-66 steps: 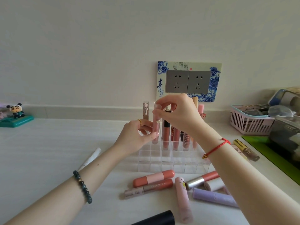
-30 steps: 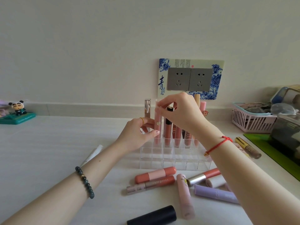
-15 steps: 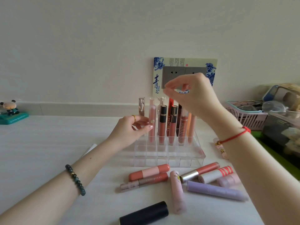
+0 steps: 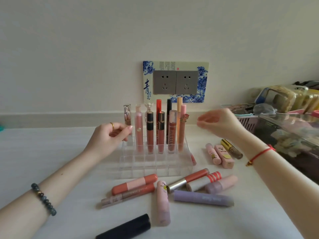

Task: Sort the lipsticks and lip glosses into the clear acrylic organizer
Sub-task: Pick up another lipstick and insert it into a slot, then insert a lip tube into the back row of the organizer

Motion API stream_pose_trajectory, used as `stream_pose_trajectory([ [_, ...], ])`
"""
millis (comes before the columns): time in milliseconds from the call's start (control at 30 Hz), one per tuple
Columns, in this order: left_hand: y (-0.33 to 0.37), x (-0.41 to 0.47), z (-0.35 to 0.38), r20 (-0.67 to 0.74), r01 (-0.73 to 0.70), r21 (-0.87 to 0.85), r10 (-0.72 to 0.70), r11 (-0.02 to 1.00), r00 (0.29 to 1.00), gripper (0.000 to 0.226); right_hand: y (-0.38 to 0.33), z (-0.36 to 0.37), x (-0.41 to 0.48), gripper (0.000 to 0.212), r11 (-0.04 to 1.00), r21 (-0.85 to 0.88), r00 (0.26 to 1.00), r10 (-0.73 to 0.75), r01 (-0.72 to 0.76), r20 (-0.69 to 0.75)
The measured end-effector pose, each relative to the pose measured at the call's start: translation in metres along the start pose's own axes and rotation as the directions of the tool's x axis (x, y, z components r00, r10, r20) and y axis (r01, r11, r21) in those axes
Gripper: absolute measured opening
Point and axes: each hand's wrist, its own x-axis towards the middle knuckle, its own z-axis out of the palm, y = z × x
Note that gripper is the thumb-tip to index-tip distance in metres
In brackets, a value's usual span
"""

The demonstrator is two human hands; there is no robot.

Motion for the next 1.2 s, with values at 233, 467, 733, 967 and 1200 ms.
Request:
stream_pose_trajectory([
  [233, -0.007, 0.0, -0.003, -0.006, 0.023, -0.001, -0.023, 1.0, 1.0, 0.025, 0.02, 0.037, -0.002, 0.025, 0.976, -0.175, 0.97, 0.163, -0.132, 0.178],
  [467, -0.009, 0.001, -0.004, -0.008, -0.006, -0.024, 0.006, 1.0, 1.0, 0.027, 0.004, 0.058, 0.0, 0.035, 0.949, -0.29, 0.951, 0.197, -0.124, 0.238],
  [733, -0.006, 0.001, -0.003, -0.016, -0.006, -0.025, 0.006, 1.0, 1.0, 0.03, 0.002, 0.058, 0.001, 0.031, 0.912, -0.349, 0.904, 0.321, -0.214, 0.284],
  [967, 0.002, 0.0, -0.005, -0.026, -0.024, -0.078, 0.022, 0.997, 0.999, 0.031, -0.001, 0.025, 0.006, 0.025, 0.94, -0.206, 0.897, 0.326, -0.273, 0.299],
  [1200, 0.015, 0.002, -0.004, -0.044, -0.084, -0.124, 0.079, 0.989, 0.996, 0.028, -0.033, -0.032, -0.004, 0.024, 0.973, 0.133, 0.949, 0.146, -0.189, 0.28],
])
